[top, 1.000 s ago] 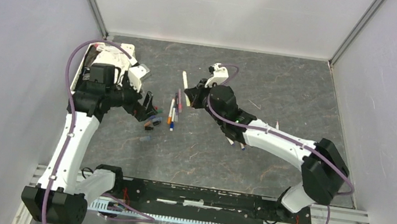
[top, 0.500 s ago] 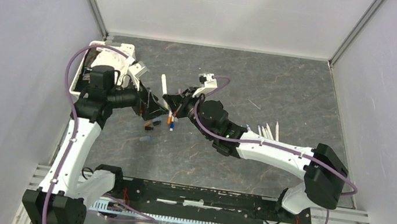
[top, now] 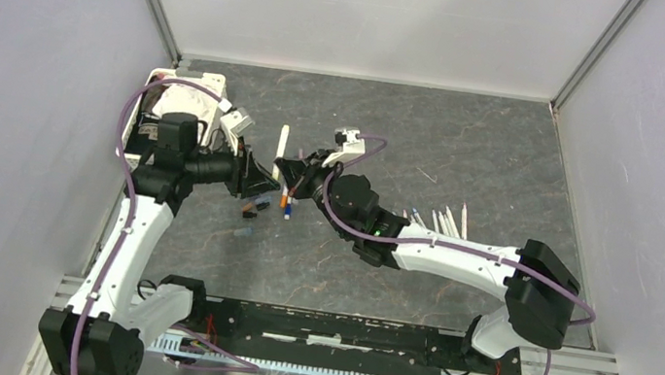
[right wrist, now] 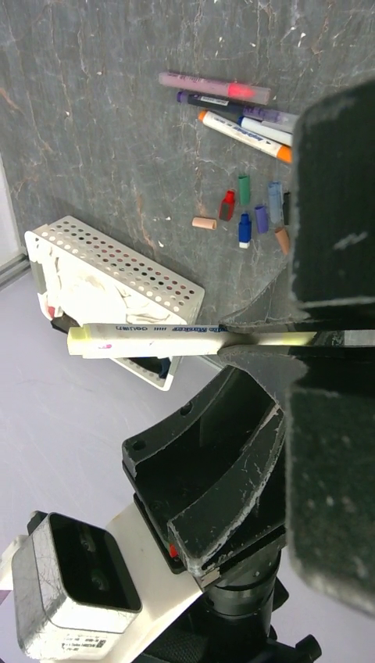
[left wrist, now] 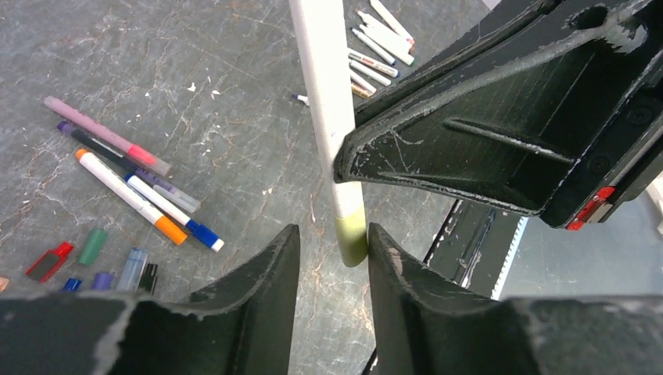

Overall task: Open the pen caps
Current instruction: Pick up the pen from the center of the board.

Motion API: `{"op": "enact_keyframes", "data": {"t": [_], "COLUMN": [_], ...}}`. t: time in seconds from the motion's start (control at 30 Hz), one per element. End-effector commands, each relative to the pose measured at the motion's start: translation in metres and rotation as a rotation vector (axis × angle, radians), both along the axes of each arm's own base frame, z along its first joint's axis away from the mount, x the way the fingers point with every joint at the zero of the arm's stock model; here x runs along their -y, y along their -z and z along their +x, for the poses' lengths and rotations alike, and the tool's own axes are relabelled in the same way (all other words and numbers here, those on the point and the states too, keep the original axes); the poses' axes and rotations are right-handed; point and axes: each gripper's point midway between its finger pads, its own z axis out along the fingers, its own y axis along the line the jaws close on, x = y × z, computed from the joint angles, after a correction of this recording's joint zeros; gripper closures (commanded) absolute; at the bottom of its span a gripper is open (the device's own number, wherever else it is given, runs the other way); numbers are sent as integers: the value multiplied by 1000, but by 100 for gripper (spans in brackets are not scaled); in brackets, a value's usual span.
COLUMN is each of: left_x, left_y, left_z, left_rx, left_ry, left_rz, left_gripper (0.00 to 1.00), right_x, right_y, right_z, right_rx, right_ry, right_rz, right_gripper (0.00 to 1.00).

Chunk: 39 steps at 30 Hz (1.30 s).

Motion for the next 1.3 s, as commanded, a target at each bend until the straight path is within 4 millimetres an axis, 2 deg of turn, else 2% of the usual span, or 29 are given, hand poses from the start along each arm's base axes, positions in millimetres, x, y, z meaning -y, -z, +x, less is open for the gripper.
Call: {"op": "enact_keyframes", "data": {"t": [0.0,0.07,0.2,0.3,0.43,0.5,0.63,0.7,0.8,0.9,0.97,1.07,1.27], "left_x": [-4,-5,-8,-9,-14,-22,-45,-54,-61,-64,-64,-65,-70], "left_y": [5,3,2,3,14,28,57,66,67,62,57,55,67], "left_z": [4,4,5,1,-14,-23,-32,-38,-40,-40,-38,-36,-38], "left_rx": [25,37,73,100,175,212,274,308,400,481,527,558,595], "left_ry": [-1,4,18,54,176,244,348,399,467,521,544,579,655], "left_rz": [45,54,93,120,214,304,504,578,657,705,723,755,835], "left_gripper": [60,69,97,98,98,98,98,98,98,98,98,98,98], "right_x": [7,7,10,10,18,30,64,66,52,33,28,20,-6], "right_y": [-26,-23,-20,-21,-20,-27,-51,-57,-36,2,26,43,52], "right_z": [-5,-6,-10,-14,-9,-1,24,31,29,11,-1,-18,-50], "right_rx": [32,26,12,10,-8,-2,33,35,-43,-151,-208,-254,-301], "right_ry": [20,15,4,-24,-61,-82,-96,-159,-330,-529,-607,-694,-860], "right_rz": [88,85,79,63,11,-19,-103,-180,-344,-423,-433,-393,-333], "right_gripper": [100,100,96,90,63,52,41,36,34,32,32,32,31]}}
